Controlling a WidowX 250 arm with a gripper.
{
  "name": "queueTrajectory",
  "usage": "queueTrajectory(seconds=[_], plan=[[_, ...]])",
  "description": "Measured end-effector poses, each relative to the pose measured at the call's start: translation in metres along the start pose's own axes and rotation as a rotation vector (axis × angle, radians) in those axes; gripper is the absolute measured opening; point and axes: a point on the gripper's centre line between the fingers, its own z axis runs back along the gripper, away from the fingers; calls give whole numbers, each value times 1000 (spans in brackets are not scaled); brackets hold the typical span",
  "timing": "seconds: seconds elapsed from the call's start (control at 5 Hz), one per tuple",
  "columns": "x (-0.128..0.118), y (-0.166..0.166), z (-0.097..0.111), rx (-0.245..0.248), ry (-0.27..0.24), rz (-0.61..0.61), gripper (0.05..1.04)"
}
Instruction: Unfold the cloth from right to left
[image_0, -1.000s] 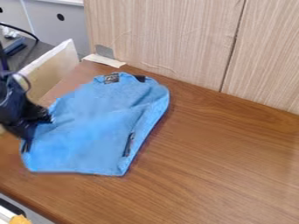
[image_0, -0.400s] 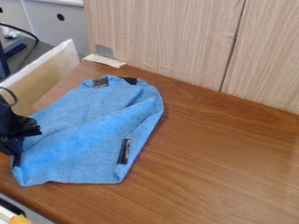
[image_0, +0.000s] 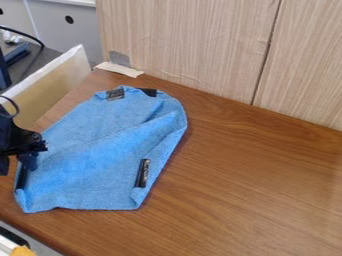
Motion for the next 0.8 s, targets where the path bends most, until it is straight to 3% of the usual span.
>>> queueTrajectory(seconds=[0.2,0.4,0.6,0.8], plan=[[6,-7,5,-17,11,-64,999],[13,-17,19,-34,-14,-132,1001],[27,-30,34,-63,-3,-198,1001],[27,-30,35,-62,-2,-201,1001]])
